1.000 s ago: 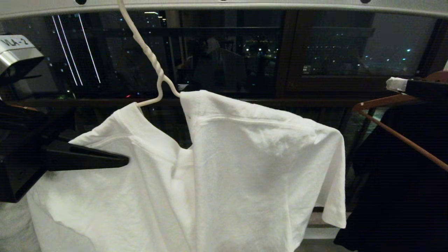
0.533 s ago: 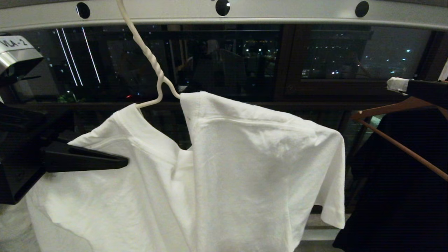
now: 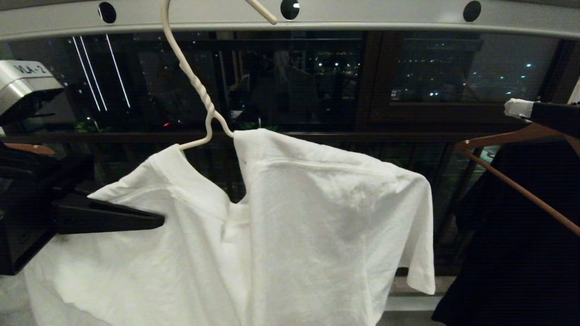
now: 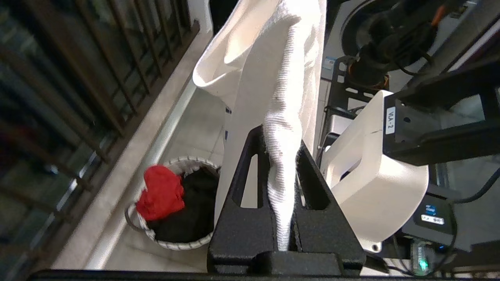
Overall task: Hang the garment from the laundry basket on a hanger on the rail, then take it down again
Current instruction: Hang the clothes rack on the clothesline
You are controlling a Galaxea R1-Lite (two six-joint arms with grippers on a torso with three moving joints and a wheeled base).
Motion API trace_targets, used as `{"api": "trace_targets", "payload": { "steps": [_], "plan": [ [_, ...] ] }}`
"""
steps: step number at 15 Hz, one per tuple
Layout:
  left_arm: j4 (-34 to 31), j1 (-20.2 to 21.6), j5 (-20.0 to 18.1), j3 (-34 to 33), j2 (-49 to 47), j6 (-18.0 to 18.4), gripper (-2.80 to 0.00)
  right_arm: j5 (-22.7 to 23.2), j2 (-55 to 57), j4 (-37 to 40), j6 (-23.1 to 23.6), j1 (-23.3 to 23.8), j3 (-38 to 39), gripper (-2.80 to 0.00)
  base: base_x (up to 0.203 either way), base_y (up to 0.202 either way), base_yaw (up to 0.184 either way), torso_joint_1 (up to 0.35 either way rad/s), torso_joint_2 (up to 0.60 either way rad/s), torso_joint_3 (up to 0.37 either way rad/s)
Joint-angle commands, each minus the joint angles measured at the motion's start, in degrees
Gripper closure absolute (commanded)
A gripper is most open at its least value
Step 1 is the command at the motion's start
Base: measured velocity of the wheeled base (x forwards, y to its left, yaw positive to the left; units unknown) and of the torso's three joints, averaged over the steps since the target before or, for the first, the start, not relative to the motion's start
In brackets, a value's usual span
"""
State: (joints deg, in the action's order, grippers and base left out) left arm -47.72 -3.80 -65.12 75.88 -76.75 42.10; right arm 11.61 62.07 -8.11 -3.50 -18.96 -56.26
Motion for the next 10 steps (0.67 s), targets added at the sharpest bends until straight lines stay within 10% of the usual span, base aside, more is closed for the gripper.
{"api": "trace_targets", "payload": {
  "steps": [1,10],
  "plan": [
    [-0.1,0.0,1.6,-0.2,1.0,-1.4,0.0,0.1,0.0,0.2,0.0,-0.3,-0.3,0.0,0.0,0.0,0.0,0.0,0.0,0.0],
    [0.2,0.0,3.4,3.7,1.6,-8.6,0.0,-0.2,0.4,0.3,0.0,-1.3,-0.5,0.0,0.0,0.0,0.0,0.0,0.0,0.0]
  ]
}}
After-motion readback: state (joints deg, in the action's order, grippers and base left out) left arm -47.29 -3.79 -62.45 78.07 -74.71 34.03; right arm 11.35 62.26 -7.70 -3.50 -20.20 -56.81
